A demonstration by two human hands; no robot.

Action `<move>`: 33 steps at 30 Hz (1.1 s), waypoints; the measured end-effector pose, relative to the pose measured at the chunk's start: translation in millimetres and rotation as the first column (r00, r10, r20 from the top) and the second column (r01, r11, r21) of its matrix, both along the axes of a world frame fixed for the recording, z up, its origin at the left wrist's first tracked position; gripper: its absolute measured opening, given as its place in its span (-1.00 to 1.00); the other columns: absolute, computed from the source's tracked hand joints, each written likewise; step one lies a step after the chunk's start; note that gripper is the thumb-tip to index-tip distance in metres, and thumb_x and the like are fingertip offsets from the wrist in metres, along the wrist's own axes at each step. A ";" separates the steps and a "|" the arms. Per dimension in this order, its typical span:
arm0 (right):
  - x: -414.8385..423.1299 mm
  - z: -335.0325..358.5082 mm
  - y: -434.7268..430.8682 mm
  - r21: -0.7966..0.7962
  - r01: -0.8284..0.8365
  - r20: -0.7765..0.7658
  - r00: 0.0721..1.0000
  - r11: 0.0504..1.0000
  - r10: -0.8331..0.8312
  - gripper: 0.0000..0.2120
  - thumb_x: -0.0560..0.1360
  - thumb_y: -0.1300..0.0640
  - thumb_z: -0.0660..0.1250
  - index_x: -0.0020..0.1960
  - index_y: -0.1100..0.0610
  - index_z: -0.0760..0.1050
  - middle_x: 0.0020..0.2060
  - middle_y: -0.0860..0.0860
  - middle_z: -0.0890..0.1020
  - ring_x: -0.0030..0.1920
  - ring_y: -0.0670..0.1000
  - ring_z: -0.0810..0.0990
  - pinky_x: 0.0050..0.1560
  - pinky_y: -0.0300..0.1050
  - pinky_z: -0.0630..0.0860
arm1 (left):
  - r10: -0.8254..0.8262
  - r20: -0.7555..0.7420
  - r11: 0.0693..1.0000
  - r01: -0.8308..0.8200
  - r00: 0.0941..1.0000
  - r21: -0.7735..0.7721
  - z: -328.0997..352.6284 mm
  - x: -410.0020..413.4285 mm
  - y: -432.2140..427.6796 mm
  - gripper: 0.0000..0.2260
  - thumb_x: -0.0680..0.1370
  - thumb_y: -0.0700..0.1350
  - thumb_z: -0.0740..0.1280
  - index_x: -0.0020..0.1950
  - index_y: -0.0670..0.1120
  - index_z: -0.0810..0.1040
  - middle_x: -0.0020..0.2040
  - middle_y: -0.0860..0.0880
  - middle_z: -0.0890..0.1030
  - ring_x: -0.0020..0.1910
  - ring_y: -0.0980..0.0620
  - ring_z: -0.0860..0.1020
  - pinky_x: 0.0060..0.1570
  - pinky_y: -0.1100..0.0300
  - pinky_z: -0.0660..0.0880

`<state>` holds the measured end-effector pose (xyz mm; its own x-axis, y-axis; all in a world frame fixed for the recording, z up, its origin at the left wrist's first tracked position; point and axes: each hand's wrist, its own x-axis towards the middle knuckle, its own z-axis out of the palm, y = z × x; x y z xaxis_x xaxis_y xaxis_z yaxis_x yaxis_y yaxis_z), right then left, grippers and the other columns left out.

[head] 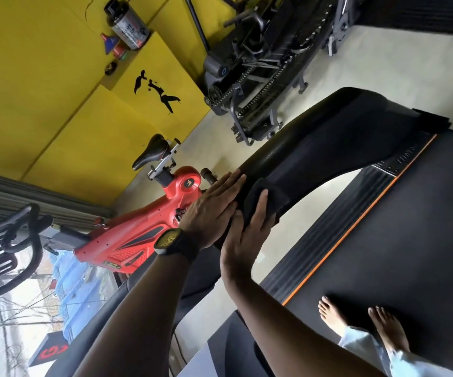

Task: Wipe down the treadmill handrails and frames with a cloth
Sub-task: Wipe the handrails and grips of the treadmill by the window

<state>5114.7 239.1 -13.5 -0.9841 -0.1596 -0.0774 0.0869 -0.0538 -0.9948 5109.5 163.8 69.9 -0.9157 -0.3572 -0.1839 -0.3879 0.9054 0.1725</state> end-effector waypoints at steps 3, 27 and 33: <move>-4.9 -7.0 -8.7 0.002 0.087 0.281 0.956 0.996 -0.084 -0.44 0.65 -0.04 0.11 0.63 -0.01 0.15 0.55 0.11 0.26 0.46 0.15 0.33 0.39 0.19 0.43 | 0.001 -0.015 1.000 -0.001 1.000 0.006 0.3 6.4 -0.8 -0.51 0.66 0.02 0.02 0.61 0.07 0.06 0.58 0.18 0.02 0.58 0.21 -0.08 0.48 0.35 -0.17; 38.1 14.1 8.3 -0.090 0.008 0.240 0.971 0.996 0.014 -0.42 0.61 -0.07 0.11 0.62 -0.06 0.14 0.57 0.09 0.22 0.50 0.10 0.30 0.44 0.00 0.40 | 0.048 -0.025 0.999 -0.047 0.999 0.027 3.4 36.8 2.2 -0.53 0.71 -0.06 0.08 0.60 0.09 0.03 0.54 0.22 -0.03 0.52 0.26 -0.10 0.46 0.33 -0.15; 32.8 1.5 -2.9 -0.063 0.039 0.361 0.932 0.997 -0.014 -0.42 0.64 -0.06 0.11 0.63 -0.07 0.09 0.56 0.10 0.23 0.47 0.13 0.34 0.39 0.04 0.45 | 0.068 -0.035 0.996 -0.066 0.997 0.055 4.0 41.2 2.7 -0.53 0.68 0.00 0.03 0.60 0.09 0.06 0.55 0.21 0.00 0.53 0.25 -0.08 0.51 0.23 -0.06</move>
<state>5147.4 236.2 -12.0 -0.8961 -0.1513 -0.4173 0.4363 -0.1268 -0.8908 5150.7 166.5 73.9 -0.8966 -0.4086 -0.1708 -0.4398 0.8667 0.2354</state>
